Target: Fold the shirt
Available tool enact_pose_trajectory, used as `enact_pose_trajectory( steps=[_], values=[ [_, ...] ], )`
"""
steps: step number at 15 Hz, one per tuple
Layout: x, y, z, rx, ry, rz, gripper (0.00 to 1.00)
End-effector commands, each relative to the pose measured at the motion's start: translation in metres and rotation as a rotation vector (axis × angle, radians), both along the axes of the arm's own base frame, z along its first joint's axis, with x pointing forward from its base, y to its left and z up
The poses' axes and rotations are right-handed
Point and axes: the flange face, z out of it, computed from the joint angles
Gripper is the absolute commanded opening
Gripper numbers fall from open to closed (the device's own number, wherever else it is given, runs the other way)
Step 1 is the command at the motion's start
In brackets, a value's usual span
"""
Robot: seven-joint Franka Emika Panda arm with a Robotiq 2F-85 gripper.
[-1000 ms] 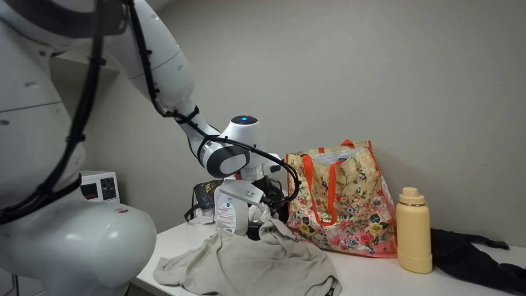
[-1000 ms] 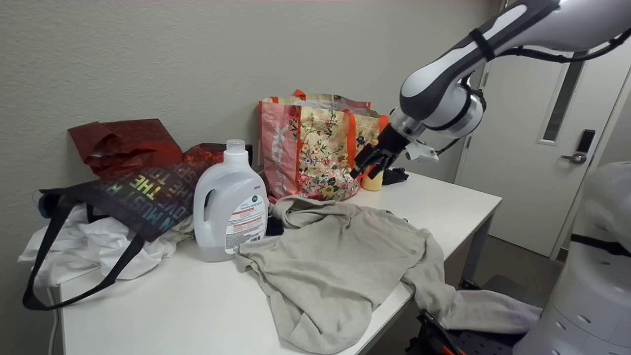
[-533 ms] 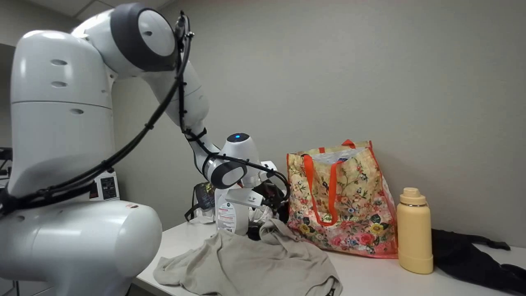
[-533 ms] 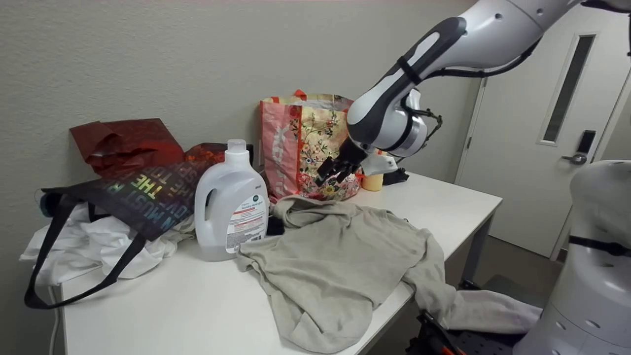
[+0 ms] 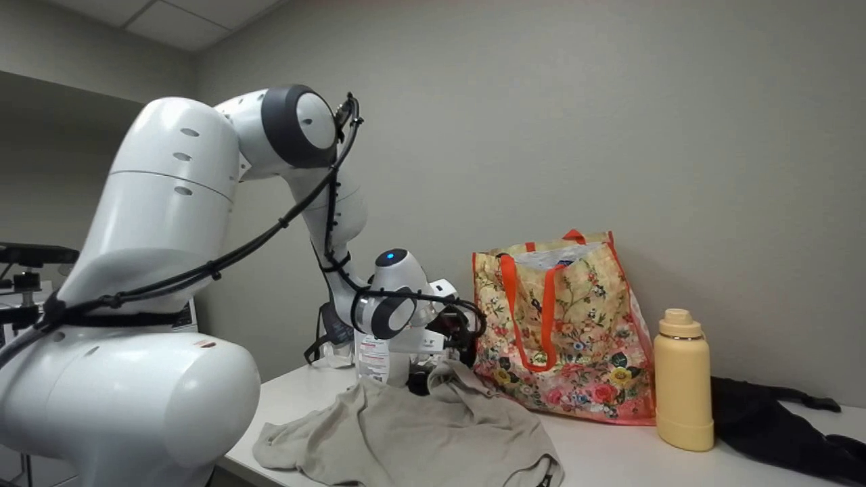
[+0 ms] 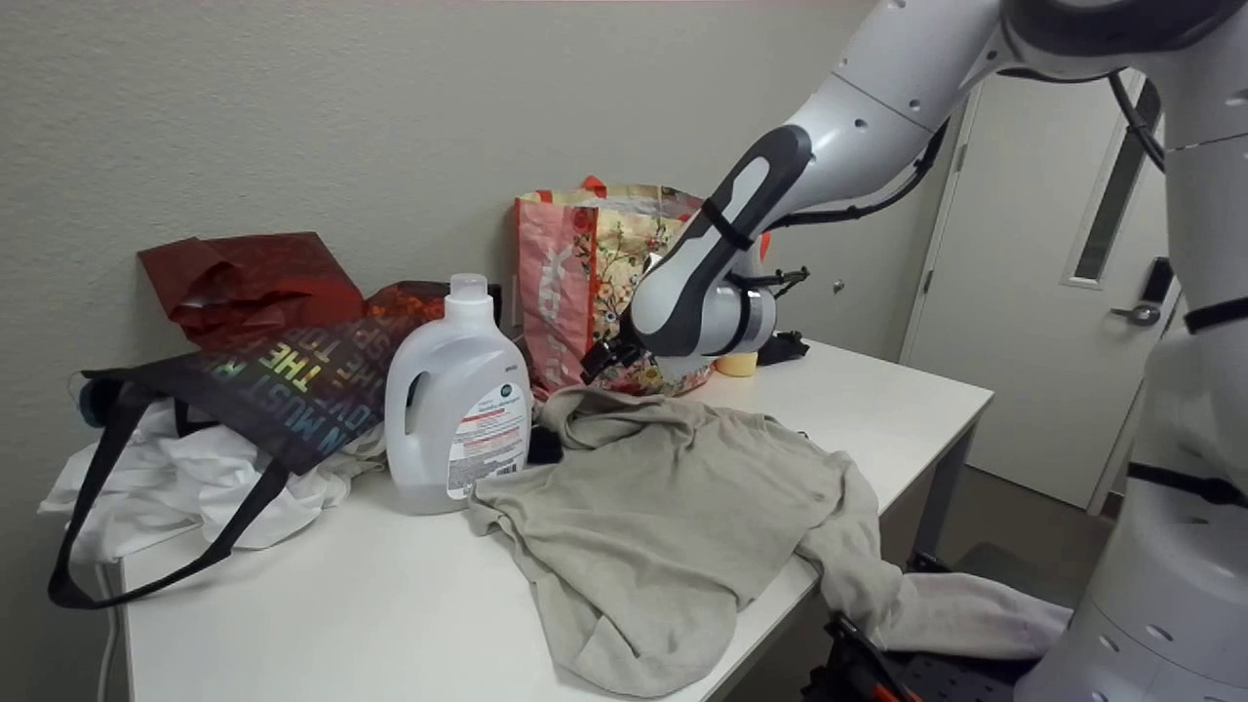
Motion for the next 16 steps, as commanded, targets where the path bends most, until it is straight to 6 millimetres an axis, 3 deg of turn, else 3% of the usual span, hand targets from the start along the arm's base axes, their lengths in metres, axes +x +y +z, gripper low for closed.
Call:
enact_pose_trajectory(
  steps=[1, 3, 4, 5, 8, 11, 14, 16],
  values=[
    [0.024, -0.013, -0.042, -0.044, -0.042, -0.001, 1.0],
    [0.032, -0.025, -0.064, -0.072, -0.046, -0.008, 1.0],
    [0.035, -0.03, -0.074, -0.088, -0.042, -0.008, 0.75],
    [0.038, -0.033, -0.082, -0.093, -0.042, -0.007, 0.74],
    [0.058, -0.036, -0.083, -0.122, -0.047, 0.008, 0.51],
    [0.062, -0.032, -0.069, -0.11, -0.069, 0.02, 0.28],
    [0.046, -0.027, -0.057, -0.11, -0.048, 0.06, 0.05],
    [0.035, -0.023, -0.043, -0.108, -0.022, 0.101, 0.0]
  ],
)
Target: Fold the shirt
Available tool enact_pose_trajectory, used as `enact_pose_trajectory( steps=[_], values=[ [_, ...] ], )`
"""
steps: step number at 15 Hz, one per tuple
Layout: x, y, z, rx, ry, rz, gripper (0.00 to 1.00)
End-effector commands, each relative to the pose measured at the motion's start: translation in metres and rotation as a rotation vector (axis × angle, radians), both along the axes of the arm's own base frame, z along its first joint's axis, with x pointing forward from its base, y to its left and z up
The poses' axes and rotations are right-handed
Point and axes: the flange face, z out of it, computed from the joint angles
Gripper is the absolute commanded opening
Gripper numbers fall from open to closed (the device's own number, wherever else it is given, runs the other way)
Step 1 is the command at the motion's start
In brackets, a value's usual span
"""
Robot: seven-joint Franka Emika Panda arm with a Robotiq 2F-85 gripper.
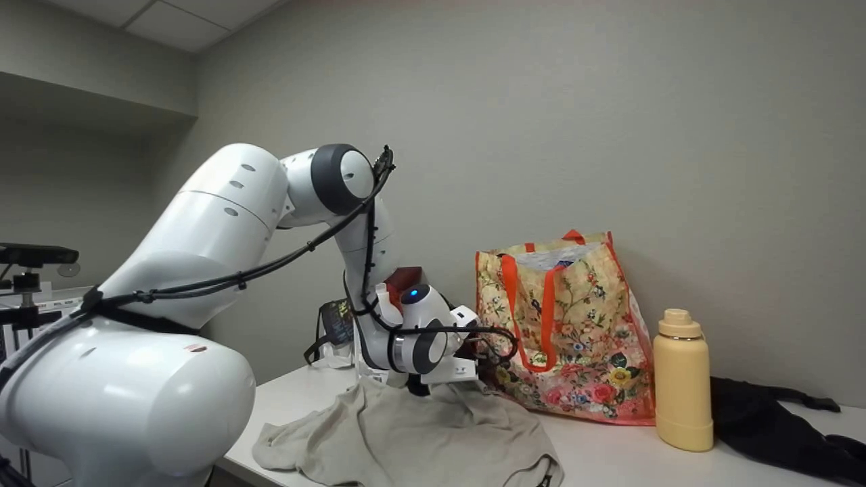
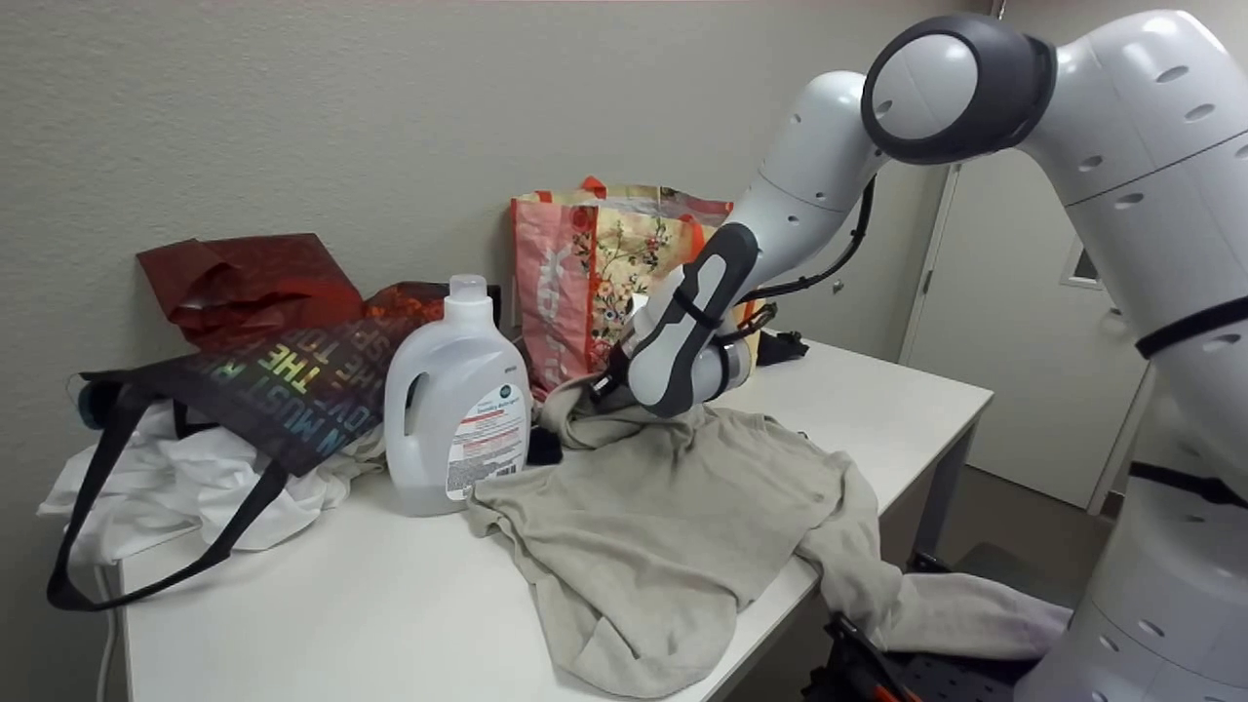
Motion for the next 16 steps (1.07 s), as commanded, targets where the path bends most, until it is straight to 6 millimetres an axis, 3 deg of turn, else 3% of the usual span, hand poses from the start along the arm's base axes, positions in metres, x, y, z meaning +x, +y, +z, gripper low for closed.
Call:
enact_pose_trajectory(
  steps=[1, 7, 12, 14, 16],
  values=[
    [-0.025, 0.006, 0.04, 0.011, 0.042, 0.053, 0.0],
    [-0.076, 0.011, 0.113, 0.006, 0.132, 0.142, 0.01],
    [-0.119, 0.038, 0.182, 0.101, 0.161, 0.145, 0.01],
    [-0.134, 0.03, 0.218, 0.163, 0.143, 0.15, 0.01],
    [-0.152, 0.007, 0.247, 0.194, 0.131, 0.14, 0.01]
  ],
)
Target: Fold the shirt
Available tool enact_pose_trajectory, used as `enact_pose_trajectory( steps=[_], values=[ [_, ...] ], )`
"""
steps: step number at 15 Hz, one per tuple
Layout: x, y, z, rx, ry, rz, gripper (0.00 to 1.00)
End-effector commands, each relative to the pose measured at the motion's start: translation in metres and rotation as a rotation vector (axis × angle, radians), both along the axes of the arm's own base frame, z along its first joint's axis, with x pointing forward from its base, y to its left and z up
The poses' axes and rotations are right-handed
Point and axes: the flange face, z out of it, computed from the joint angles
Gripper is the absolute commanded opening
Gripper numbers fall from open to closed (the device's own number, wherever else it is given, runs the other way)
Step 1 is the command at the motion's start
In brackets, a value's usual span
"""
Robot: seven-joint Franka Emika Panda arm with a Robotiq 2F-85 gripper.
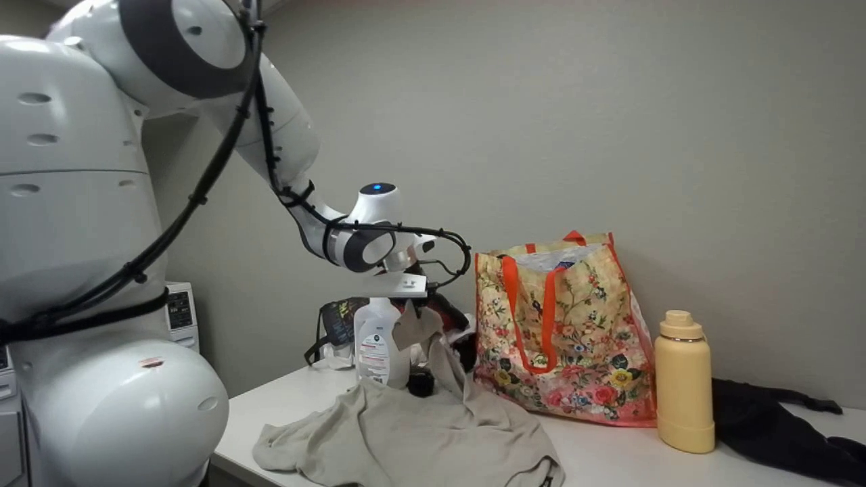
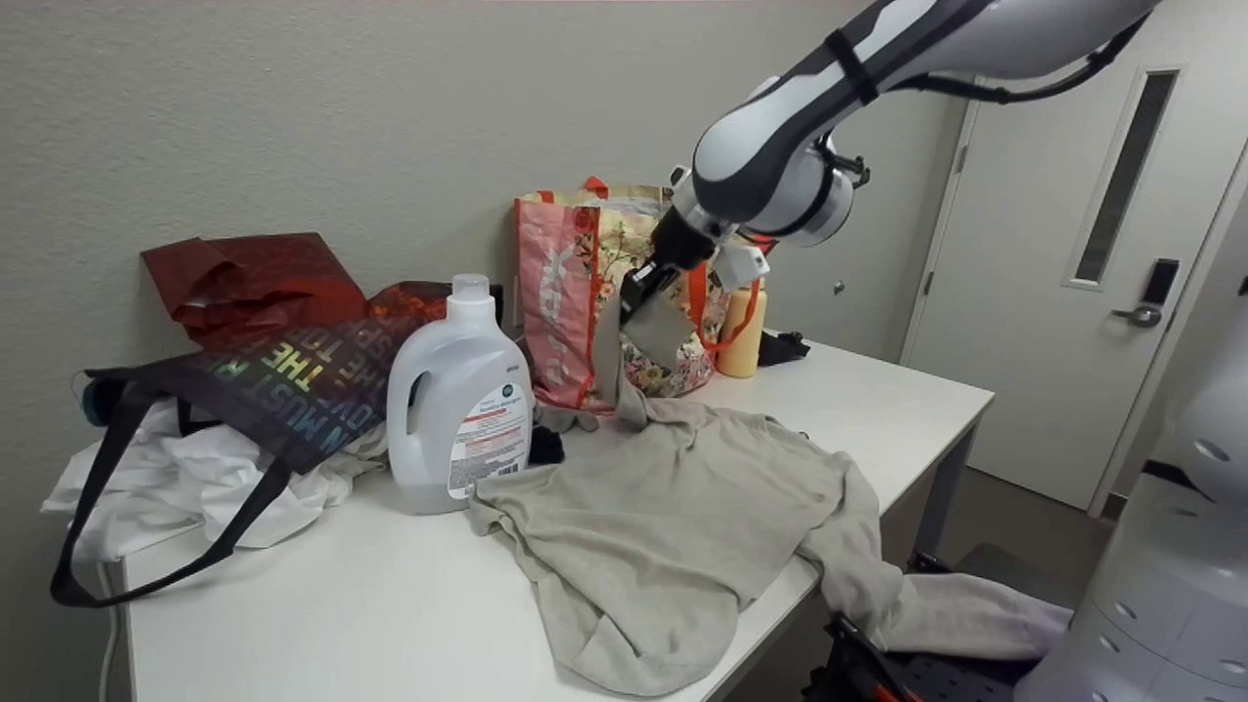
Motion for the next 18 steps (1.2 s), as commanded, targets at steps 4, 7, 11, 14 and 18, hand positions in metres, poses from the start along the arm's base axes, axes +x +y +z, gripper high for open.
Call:
enact_pose_trajectory(
  steps=[4, 7, 11, 14, 18],
  values=[
    [-0.072, -0.083, 0.081, 0.03, 0.001, -0.047, 0.01],
    [-0.099, -0.11, 0.086, 0.02, 0.075, -0.021, 0.01],
    [-0.125, -0.106, 0.058, 0.111, 0.237, 0.089, 0.01],
    [-0.139, -0.088, 0.037, 0.155, 0.337, 0.164, 0.01],
    [-0.155, -0.064, 0.009, 0.217, 0.53, 0.281, 0.01]
  ],
)
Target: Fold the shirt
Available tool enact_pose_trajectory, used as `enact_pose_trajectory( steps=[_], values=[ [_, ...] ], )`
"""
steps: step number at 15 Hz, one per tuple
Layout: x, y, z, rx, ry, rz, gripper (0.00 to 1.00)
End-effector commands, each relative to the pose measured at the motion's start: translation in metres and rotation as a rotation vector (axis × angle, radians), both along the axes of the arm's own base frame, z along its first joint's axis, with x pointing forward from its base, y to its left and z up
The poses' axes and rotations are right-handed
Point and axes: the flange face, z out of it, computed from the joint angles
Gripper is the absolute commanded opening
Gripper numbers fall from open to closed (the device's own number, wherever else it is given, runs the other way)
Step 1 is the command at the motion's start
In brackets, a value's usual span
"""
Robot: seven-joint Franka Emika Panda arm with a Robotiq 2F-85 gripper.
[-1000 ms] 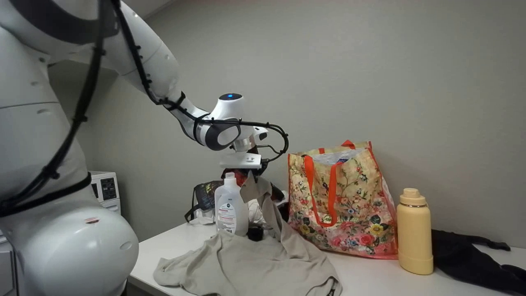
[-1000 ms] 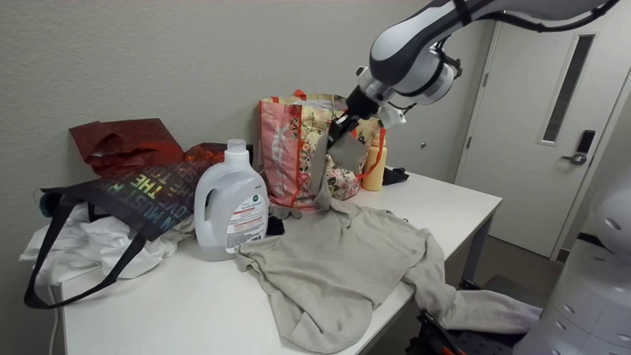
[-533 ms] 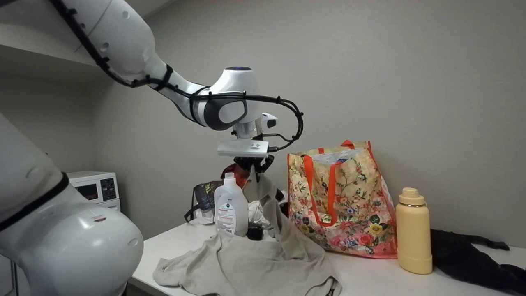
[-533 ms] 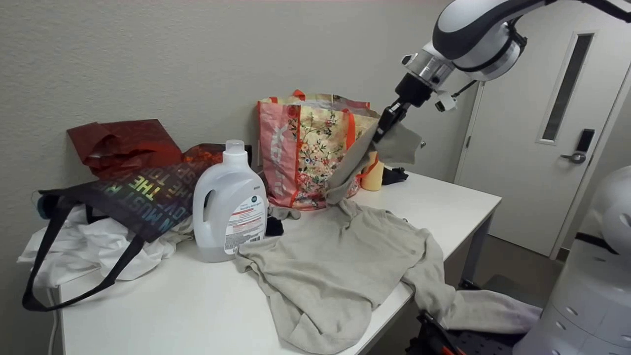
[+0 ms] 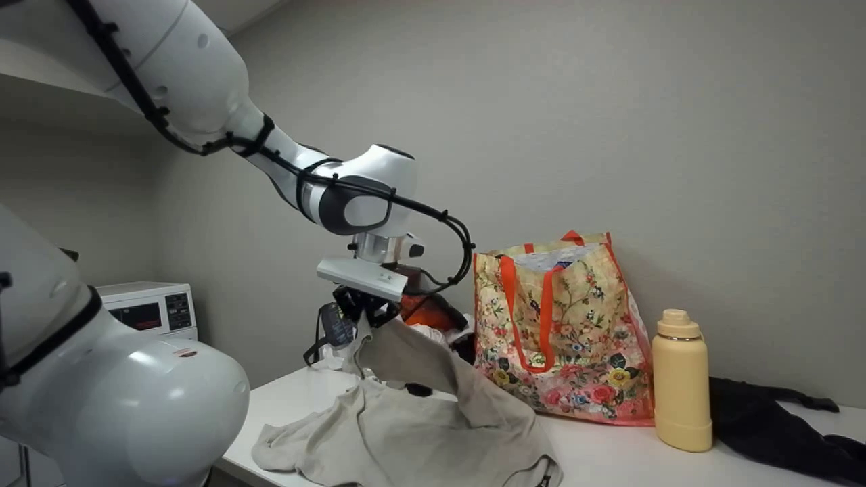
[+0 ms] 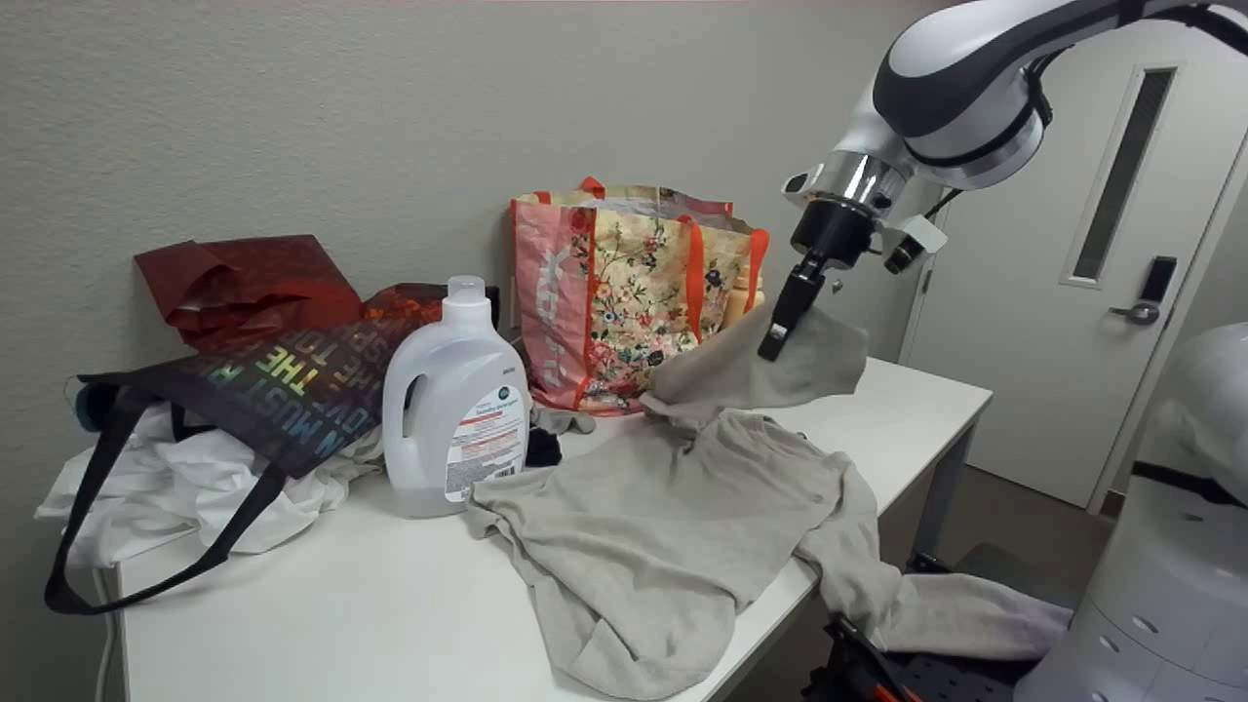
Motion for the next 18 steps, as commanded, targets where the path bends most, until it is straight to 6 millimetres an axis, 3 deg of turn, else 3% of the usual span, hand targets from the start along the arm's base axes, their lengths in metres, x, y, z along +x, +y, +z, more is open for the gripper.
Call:
enact_pose_trajectory(
  steps=[1, 7, 11, 12, 18],
  values=[
    [-0.015, 0.018, -0.015, 0.09, 0.131, 0.123, 0.01],
    [-0.032, 0.051, -0.035, 0.219, 0.225, 0.208, 0.01],
    [-0.025, 0.07, -0.058, 0.271, 0.16, 0.13, 0.01],
    [-0.014, 0.075, -0.06, 0.285, 0.137, 0.107, 0.01],
    [-0.007, 0.097, -0.097, 0.274, 0.121, 0.02, 0.01]
  ],
)
